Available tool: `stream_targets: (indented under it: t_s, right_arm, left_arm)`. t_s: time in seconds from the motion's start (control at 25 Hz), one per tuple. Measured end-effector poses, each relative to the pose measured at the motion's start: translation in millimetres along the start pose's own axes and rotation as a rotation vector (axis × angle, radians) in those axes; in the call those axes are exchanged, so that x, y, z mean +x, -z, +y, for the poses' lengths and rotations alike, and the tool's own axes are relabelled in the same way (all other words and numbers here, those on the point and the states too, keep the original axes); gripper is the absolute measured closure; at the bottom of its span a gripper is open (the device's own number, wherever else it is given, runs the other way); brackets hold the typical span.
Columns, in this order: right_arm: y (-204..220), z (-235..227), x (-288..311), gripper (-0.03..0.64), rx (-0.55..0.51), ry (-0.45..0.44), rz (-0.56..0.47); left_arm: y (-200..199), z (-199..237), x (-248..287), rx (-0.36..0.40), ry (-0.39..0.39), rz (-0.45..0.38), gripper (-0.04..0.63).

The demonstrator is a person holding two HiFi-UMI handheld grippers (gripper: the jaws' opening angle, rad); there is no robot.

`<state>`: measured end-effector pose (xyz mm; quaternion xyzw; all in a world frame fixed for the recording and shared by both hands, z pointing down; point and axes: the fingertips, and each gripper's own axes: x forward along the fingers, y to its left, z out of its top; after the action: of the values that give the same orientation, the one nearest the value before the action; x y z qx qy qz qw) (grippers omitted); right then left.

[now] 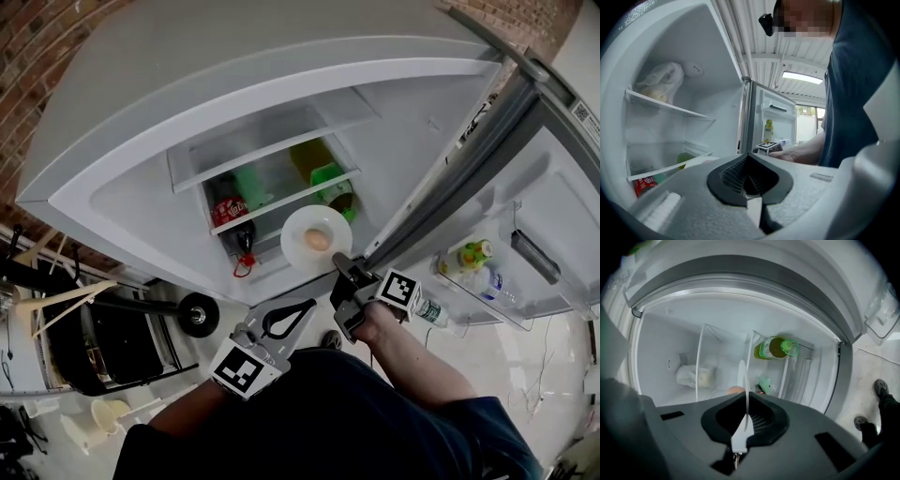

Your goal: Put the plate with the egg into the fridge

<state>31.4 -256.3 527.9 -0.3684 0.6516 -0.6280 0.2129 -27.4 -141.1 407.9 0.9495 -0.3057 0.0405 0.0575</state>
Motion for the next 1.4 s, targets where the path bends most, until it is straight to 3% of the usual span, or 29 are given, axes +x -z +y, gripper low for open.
stream_targets:
  t_s: [0.72,1.4]
  right_arm:
    - [-37,16,64,0.598,0.049,-0.034,-0.066]
    - [-57,16,111,0.597,0.058,0.002,-0.077]
  left_arm:
    - [5,12,0,-0.004,-0.022,0.022,0.591]
    - [8,21,-6,-0.014,0.002,0.032,0.591]
